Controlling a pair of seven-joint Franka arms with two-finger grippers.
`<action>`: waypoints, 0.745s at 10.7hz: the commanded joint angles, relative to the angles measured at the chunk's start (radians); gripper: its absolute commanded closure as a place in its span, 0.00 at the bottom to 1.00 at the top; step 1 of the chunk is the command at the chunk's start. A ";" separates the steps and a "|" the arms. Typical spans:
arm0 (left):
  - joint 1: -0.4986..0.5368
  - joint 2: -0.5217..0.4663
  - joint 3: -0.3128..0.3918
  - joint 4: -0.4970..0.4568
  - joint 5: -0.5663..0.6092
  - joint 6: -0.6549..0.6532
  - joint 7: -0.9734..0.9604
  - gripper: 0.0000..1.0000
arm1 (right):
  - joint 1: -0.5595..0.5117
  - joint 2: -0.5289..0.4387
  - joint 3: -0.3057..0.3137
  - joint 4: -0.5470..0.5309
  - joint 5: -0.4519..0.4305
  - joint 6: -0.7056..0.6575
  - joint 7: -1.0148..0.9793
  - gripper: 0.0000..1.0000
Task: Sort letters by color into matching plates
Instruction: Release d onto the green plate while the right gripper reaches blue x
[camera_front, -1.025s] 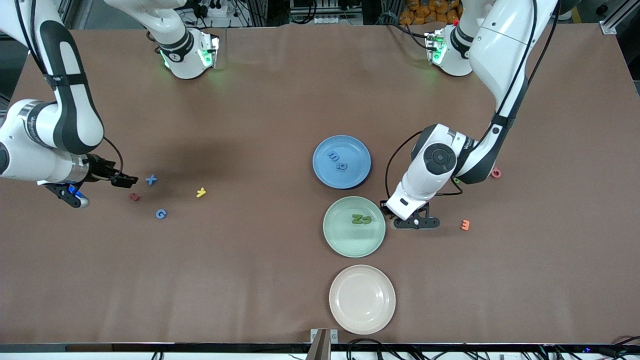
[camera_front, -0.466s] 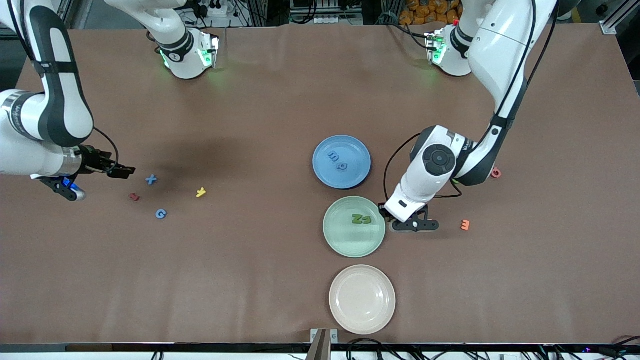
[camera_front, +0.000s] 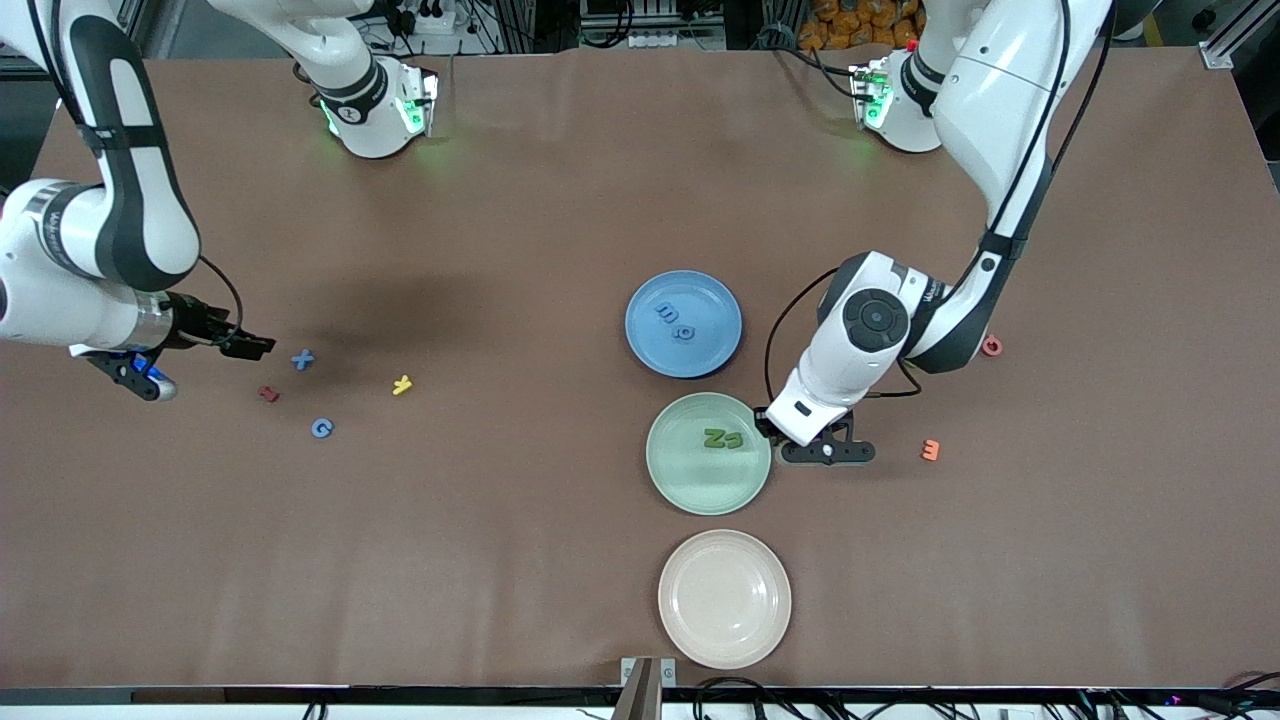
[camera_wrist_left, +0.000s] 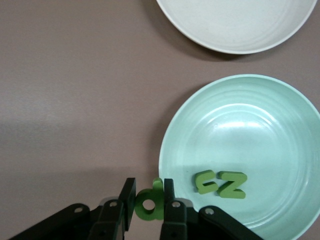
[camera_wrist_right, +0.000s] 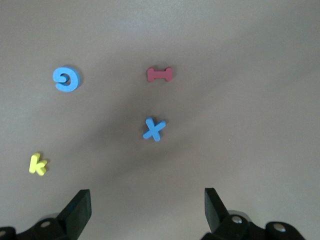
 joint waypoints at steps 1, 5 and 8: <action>-0.048 0.046 0.010 0.075 -0.010 -0.019 -0.039 1.00 | -0.002 0.002 0.005 -0.099 0.023 0.167 0.020 0.00; -0.088 0.126 0.010 0.184 -0.012 -0.019 -0.102 1.00 | 0.009 0.049 0.014 -0.202 0.064 0.373 0.020 0.00; -0.091 0.140 0.010 0.216 -0.004 -0.018 -0.120 0.01 | 0.007 0.094 0.031 -0.259 0.078 0.508 0.020 0.00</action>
